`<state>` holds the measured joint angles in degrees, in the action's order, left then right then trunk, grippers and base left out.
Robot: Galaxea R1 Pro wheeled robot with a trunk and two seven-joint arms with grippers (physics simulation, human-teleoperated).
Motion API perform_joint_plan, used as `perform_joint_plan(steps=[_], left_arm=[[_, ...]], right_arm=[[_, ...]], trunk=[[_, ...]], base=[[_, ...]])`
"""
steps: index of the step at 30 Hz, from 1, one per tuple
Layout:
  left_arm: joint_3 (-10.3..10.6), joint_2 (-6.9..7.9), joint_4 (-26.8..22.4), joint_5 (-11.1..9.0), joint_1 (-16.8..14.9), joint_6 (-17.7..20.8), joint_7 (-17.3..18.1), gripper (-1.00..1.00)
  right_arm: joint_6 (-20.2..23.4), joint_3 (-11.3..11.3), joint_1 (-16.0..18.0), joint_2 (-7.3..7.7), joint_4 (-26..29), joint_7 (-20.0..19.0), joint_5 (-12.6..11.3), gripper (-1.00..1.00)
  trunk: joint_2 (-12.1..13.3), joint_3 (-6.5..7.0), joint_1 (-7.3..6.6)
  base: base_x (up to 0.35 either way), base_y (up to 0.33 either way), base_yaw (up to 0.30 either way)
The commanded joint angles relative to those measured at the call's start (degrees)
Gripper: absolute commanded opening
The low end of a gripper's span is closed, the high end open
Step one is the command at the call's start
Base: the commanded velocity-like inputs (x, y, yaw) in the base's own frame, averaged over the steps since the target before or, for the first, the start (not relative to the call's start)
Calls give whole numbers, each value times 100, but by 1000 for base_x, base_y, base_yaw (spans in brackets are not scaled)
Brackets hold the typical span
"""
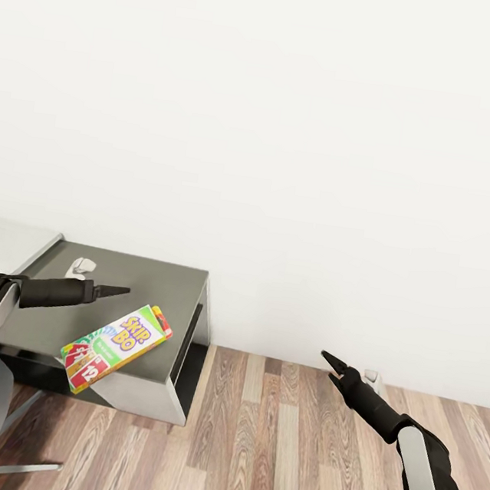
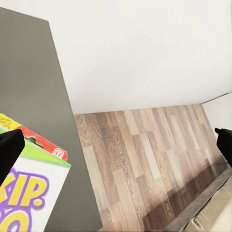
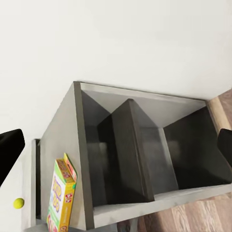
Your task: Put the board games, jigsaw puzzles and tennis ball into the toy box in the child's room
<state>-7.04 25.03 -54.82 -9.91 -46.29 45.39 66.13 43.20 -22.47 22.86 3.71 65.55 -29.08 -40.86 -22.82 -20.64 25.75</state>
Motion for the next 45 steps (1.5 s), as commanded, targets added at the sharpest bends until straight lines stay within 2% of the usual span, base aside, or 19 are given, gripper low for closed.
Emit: perform_joint_plan(steps=[1, 31, 45], left_arm=[[1, 2, 0, -20, -4, 40, 9, 100], [4, -13, -9, -27, -3, 31, 22, 100], [17, -23, -12, -28, -3, 31, 22, 100]], right_arm=[[34, -12, 6, -2, 1, -10, -10, 100], [-69, -4, 4, -10, -28, -10, -10, 100], [-258, -3, 3, -10, -46, -10, -19, 100]], trunk=[[-10, 0, 3], [-10, 286, 3], [-10, 420, 3]], base=[[0, 0, 0], [0, 0, 0], [0, 0, 0]])
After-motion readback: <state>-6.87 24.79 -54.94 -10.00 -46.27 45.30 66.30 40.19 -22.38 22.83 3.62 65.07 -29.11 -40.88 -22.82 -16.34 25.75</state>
